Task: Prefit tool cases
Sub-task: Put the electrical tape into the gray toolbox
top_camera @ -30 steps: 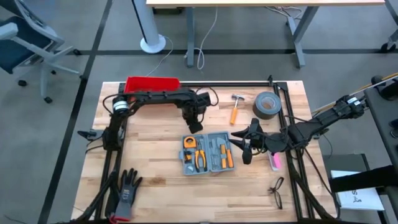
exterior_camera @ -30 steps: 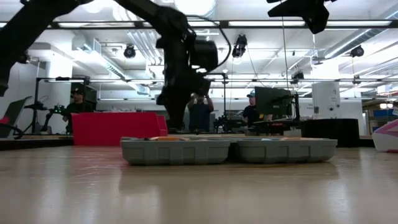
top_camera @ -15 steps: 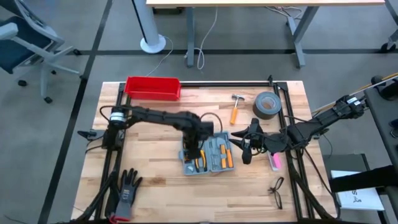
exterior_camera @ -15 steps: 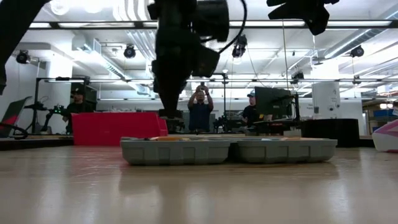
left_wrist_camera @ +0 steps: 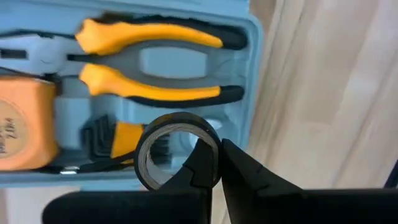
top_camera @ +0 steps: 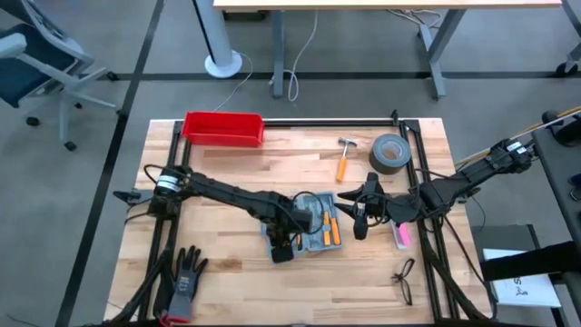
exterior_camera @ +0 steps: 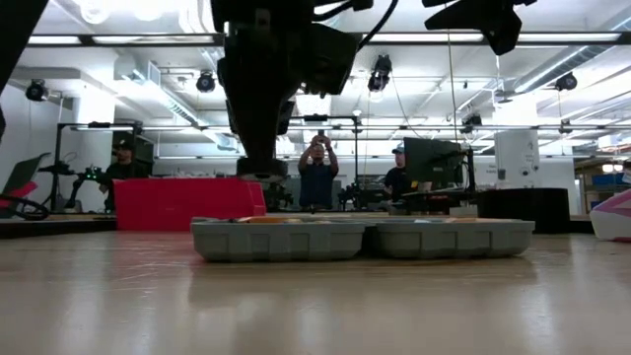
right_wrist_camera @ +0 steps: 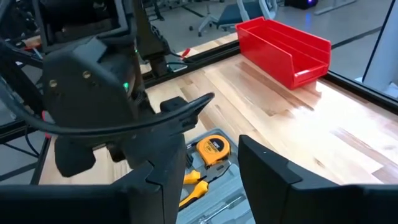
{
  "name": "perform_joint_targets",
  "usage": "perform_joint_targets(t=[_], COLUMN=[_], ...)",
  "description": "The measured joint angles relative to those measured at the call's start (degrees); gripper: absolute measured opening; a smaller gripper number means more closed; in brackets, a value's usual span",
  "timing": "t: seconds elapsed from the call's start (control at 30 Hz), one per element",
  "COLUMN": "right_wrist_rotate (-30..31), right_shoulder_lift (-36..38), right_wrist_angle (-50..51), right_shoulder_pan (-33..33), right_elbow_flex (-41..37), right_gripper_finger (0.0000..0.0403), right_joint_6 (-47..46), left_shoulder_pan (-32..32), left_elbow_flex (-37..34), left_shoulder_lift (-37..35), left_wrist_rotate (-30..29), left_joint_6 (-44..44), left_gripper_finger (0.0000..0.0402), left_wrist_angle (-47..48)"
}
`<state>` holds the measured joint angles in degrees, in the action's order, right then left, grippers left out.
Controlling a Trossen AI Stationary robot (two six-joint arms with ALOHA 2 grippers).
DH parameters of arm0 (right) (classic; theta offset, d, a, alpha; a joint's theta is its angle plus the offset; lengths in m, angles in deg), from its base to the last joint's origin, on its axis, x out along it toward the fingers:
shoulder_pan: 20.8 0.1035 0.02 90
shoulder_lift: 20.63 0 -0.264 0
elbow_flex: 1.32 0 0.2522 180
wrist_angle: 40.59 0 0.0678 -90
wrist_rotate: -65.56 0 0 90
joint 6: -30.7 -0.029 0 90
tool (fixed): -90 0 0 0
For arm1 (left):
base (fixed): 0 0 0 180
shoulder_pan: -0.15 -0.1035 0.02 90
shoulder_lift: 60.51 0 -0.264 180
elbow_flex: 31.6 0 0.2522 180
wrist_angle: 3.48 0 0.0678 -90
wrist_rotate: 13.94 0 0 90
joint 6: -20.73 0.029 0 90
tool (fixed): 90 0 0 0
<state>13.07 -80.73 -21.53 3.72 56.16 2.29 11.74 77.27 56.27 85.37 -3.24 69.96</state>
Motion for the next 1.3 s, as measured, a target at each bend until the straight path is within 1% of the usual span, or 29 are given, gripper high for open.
perform_joint_targets(t=[0.17, 0.33, 0.43, 0.7, 0.77, 0.83, 1.0, 1.1, 1.2, 1.3], right_wrist_rotate=[0.0, 0.0, 0.0, 0.0, 0.0, 0.0, -0.1, -0.2, -0.2, -0.2], right_shoulder_lift=[0.0, 0.0, 0.0, 0.0, 0.0, 0.0, 0.0, 0.0, 0.0, 0.0], right_wrist_angle=[-0.1, -0.2, -0.2, -0.8, -0.9, -0.9, -1.3, -1.3, -1.3, -1.3], right_shoulder_pan=[0.4, 0.6, 0.7, 0.7, 0.7, 0.7, 0.8, 0.9, 0.9, 0.9], right_elbow_flex=[0.0, 0.0, 0.0, 0.0, 0.0, 0.0, 0.0, 0.0, 0.0, 0.0], right_gripper_finger=[0.0118, 0.0114, 0.0118, 0.0131, 0.0133, 0.0132, 0.0124, 0.0119, 0.0117, 0.0121], right_joint_6=[0.0, 0.0, 0.0, 0.0, 0.0, 0.0, 0.0, 0.0, 0.0, 0.0], left_shoulder_pan=[1.4, 1.9, 1.9, 2.0, 2.0, 2.1, 2.5, 2.5, 2.5, 2.5], left_elbow_flex=[-1.2, -5.2, -7.3, -9.5, -9.6, -9.6, -8.8, -7.9, -6.8, -5.7], left_shoulder_lift=[1.0, 1.4, 1.4, 1.7, 1.7, 1.6, 1.5, 1.0, 0.2, -0.1], left_wrist_rotate=[0.9, 4.5, 4.1, 3.9, 4.0, 5.2, 5.9, 7.2, 7.2, 5.4], left_joint_6=[-1.3, -2.9, -4.0, -4.0, -4.0, -3.7, -3.6, -3.7, -4.0, -3.7], left_gripper_finger=[0.0009, 0.0009, 0.0009, 0.0010, 0.0015, 0.0033, 0.0106, 0.0144, 0.0168, 0.0177], left_wrist_angle=[-1.8, -6.8, -9.9, -11.2, -11.5, -11.9, -13.2, -13.1, -12.4, -8.9])
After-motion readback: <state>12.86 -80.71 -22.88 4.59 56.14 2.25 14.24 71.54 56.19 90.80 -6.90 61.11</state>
